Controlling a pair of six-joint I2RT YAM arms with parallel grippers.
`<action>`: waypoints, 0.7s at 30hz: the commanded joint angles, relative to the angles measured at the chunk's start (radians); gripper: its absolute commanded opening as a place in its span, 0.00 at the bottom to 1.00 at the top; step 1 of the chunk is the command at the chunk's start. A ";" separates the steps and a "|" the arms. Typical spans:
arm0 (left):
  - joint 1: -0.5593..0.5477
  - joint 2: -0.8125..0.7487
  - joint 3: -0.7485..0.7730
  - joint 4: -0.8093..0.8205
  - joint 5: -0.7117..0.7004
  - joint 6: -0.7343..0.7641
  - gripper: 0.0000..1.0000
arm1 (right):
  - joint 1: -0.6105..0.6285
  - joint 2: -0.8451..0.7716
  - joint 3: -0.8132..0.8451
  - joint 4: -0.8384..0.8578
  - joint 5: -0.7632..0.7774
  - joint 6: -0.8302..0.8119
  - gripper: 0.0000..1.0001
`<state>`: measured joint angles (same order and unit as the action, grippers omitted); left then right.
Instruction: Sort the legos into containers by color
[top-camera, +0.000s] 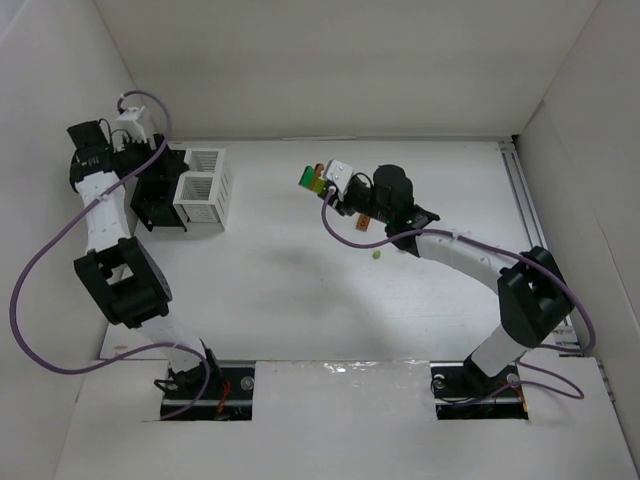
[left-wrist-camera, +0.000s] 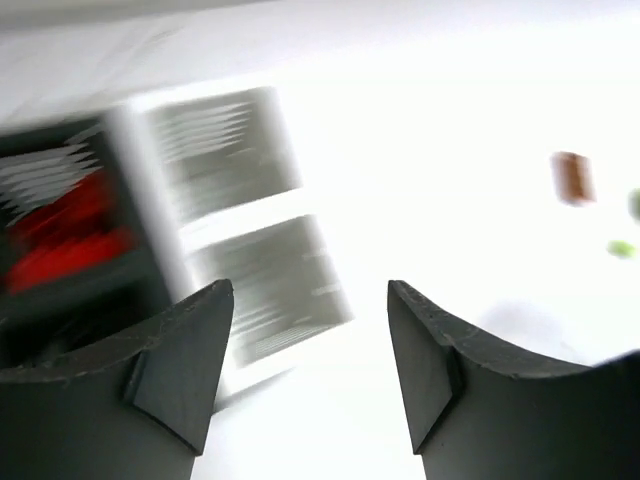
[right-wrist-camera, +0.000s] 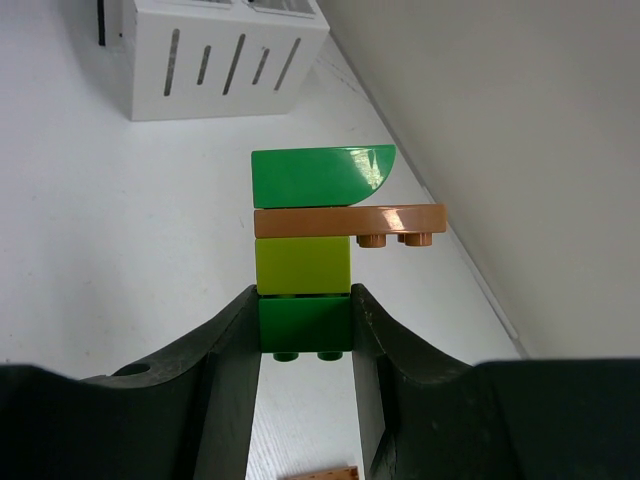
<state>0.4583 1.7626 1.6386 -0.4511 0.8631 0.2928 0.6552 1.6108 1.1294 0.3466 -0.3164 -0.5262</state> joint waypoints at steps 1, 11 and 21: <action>-0.116 -0.054 0.096 -0.173 0.303 0.172 0.60 | 0.012 0.008 0.064 0.064 -0.079 0.011 0.00; -0.383 -0.094 0.038 -0.115 0.370 -0.015 0.62 | 0.034 0.047 0.107 0.137 -0.127 0.000 0.00; -0.448 -0.062 0.047 -0.074 0.454 -0.104 0.71 | 0.072 0.057 0.107 0.146 -0.107 -0.038 0.00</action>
<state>0.0227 1.7298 1.6791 -0.5594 1.2377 0.2256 0.7067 1.6646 1.1885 0.4118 -0.4183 -0.5529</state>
